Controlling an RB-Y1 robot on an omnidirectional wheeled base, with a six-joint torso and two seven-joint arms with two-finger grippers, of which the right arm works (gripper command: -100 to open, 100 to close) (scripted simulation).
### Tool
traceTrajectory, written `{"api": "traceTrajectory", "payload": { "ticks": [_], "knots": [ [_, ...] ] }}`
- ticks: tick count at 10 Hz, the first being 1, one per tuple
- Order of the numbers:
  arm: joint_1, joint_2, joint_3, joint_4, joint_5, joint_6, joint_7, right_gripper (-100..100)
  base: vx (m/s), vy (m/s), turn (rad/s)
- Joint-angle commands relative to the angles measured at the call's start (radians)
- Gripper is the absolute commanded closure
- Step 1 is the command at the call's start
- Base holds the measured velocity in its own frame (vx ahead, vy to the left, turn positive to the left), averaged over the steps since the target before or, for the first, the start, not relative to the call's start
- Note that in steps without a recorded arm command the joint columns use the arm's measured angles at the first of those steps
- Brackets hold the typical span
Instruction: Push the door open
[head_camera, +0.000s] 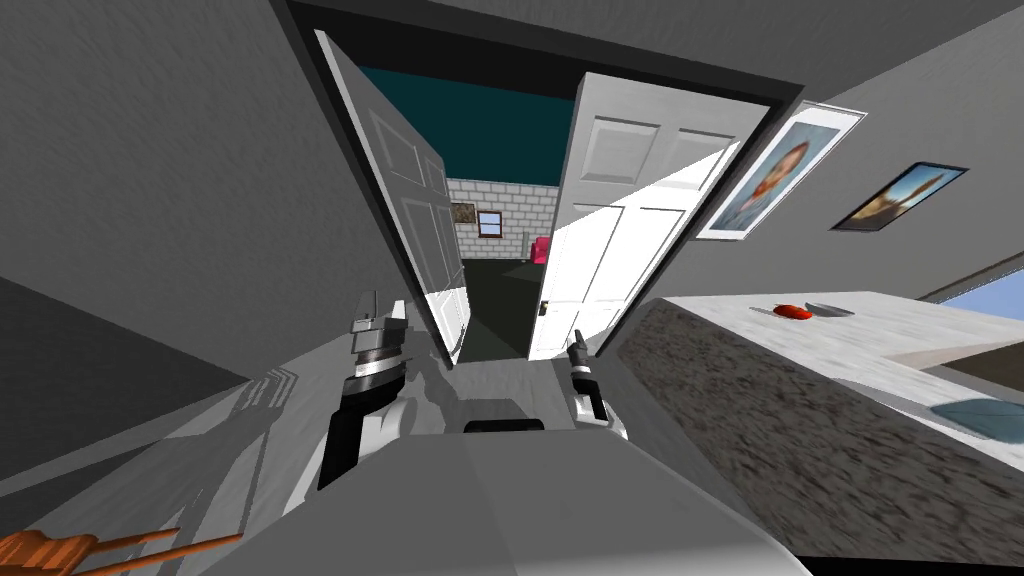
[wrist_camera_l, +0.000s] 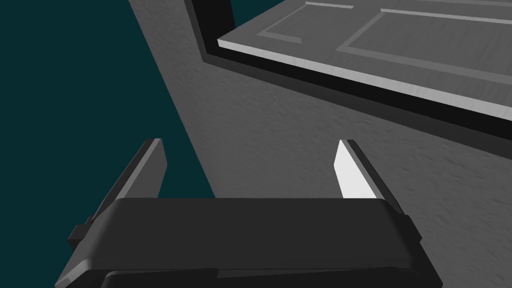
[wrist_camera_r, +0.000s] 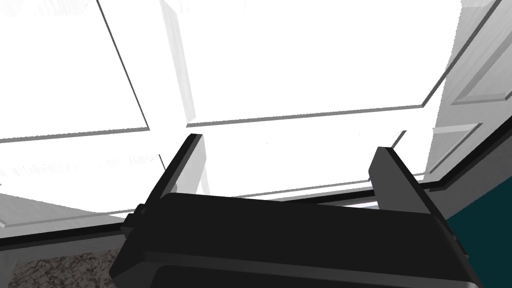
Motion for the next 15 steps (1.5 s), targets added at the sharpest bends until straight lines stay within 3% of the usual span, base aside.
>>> {"api": "traceTrajectory", "payload": {
  "ticks": [1,4,5,13,15],
  "knots": [
    [-0.016,-0.002,0.001,0.046,-0.003,-0.005,-0.001,-100,0.075,-0.064,0.162],
    [-0.044,-0.008,0.002,0.123,-0.009,-0.012,-0.003,-100,0.080,-0.057,0.127],
    [-0.044,-0.008,0.002,0.123,-0.009,-0.012,-0.003,-100,0.052,-0.032,0.052],
    [-0.123,-0.023,0.006,0.337,-0.024,-0.032,-0.010,-100,0.077,-0.062,0.134],
    [-0.129,-0.025,0.006,0.354,-0.025,-0.034,-0.011,-100,0.042,-0.049,0.053]
  ]
}}
